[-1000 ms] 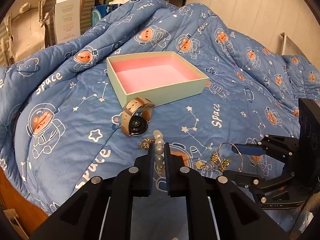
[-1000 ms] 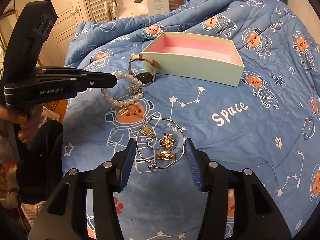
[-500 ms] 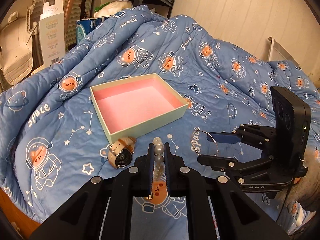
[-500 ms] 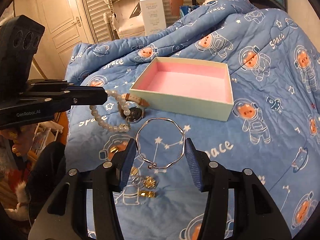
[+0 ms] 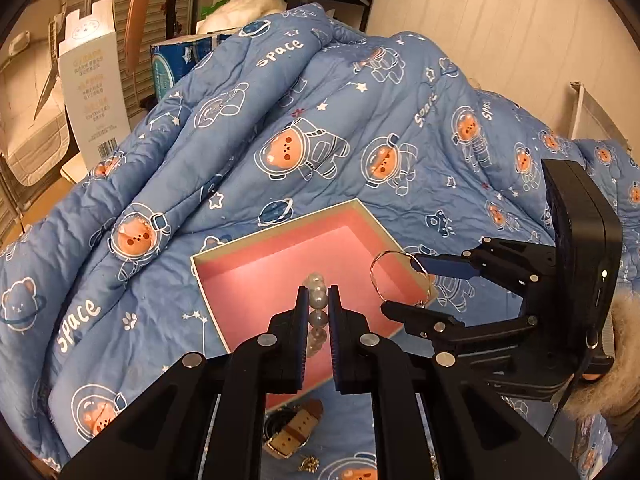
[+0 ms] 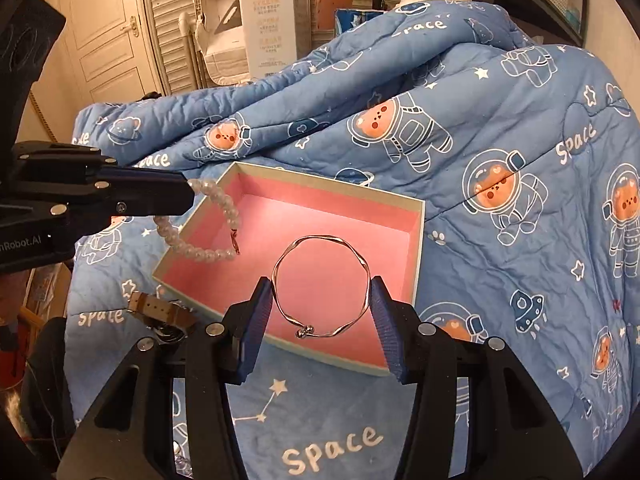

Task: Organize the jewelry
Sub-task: 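Carry both bracelets into the pink-lined box and open both tools, then lift both tools out of the box toward the remaining jewelry, then grasp the small gold pendant with the left tool while the right tool grasps the gold ring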

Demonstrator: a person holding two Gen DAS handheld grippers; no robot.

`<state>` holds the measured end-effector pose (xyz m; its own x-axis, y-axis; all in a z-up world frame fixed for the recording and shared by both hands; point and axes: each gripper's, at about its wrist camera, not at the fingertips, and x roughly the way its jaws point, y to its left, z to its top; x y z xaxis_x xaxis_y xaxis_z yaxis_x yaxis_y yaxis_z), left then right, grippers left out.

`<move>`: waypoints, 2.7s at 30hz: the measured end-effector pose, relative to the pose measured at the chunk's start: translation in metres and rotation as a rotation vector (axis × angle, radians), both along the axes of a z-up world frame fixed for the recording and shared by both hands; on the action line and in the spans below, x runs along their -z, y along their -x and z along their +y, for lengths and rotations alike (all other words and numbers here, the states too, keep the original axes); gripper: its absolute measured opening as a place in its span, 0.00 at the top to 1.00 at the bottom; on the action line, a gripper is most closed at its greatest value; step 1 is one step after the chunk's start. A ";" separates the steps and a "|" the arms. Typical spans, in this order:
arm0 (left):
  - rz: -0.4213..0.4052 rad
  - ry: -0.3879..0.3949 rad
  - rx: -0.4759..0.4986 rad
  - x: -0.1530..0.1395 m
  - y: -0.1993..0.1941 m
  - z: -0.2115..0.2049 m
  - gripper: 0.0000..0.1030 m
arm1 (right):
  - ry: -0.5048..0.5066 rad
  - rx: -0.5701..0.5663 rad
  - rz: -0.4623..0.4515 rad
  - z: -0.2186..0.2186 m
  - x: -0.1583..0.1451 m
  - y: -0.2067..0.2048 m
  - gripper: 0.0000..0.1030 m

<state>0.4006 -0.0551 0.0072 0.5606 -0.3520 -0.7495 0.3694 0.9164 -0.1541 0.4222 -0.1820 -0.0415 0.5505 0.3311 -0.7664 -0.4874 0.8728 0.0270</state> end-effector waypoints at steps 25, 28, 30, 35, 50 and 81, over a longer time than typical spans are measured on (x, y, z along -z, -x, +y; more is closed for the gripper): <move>0.051 -0.216 -0.114 0.067 -0.077 -0.003 0.91 | 0.170 -0.033 0.140 0.038 0.060 -0.085 0.51; 0.074 -0.241 -0.124 0.072 -0.078 -0.002 0.87 | 0.190 -0.039 0.138 0.044 0.062 -0.090 0.51; 0.067 -0.227 -0.123 0.071 -0.075 0.001 0.73 | 0.195 -0.041 0.129 0.047 0.061 -0.092 0.51; 0.018 -0.213 -0.136 0.056 -0.066 0.006 0.53 | 0.212 -0.034 0.110 0.050 0.062 -0.093 0.38; -0.108 0.018 -0.184 0.026 0.048 0.067 0.16 | -0.022 -0.015 -0.015 0.000 0.019 0.015 0.27; -0.053 0.027 -0.118 0.107 0.182 0.035 0.42 | -0.154 0.131 0.094 -0.023 0.081 0.203 0.52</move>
